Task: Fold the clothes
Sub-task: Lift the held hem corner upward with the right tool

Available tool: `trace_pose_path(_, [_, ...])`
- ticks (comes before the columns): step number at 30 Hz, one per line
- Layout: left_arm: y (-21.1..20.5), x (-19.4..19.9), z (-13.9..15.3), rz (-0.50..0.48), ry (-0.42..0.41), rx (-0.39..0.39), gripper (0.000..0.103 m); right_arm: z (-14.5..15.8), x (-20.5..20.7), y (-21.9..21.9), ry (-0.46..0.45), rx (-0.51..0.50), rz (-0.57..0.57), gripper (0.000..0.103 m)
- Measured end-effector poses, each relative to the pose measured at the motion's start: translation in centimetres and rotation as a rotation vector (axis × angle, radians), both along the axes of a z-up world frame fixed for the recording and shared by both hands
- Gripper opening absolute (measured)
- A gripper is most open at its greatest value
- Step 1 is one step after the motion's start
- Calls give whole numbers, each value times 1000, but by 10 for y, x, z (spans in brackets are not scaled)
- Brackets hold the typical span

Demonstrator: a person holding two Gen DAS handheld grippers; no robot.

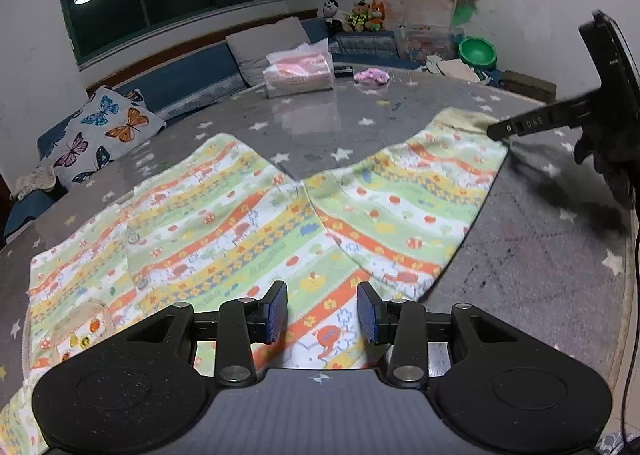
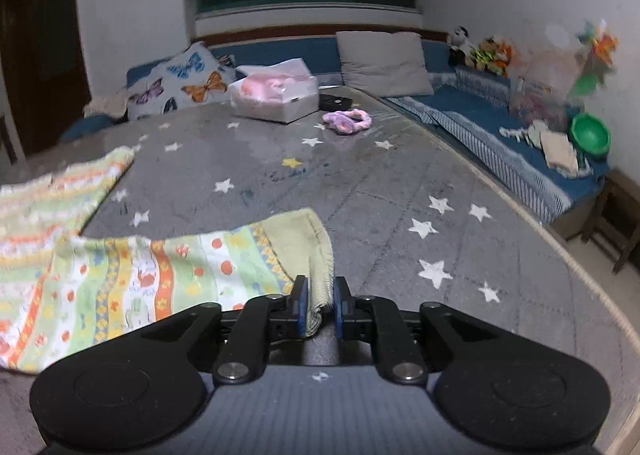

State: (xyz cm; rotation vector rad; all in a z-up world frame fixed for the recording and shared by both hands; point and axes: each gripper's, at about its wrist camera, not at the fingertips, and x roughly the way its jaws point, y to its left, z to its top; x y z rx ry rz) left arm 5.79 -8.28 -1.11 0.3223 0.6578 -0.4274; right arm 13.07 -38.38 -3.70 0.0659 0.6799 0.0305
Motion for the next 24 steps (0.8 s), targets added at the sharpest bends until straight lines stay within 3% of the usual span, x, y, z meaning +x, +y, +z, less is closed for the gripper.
trace_pose_path(7, [-12, 8, -5, -18, 6, 17, 43, 8, -1, -9, -4, 78, 1, 8])
trace_pose_path(14, [-13, 7, -11, -22, -4, 19, 43, 67, -11, 4, -123, 134, 71, 7])
trace_pose_path(18, [4, -1, 0, 17, -35, -24, 47, 105, -15, 30, -187, 152, 168, 7])
trace_pose_path(24, [48, -18, 17, 115, -102, -74, 55, 150, -15, 113, -273, 133, 395, 7])
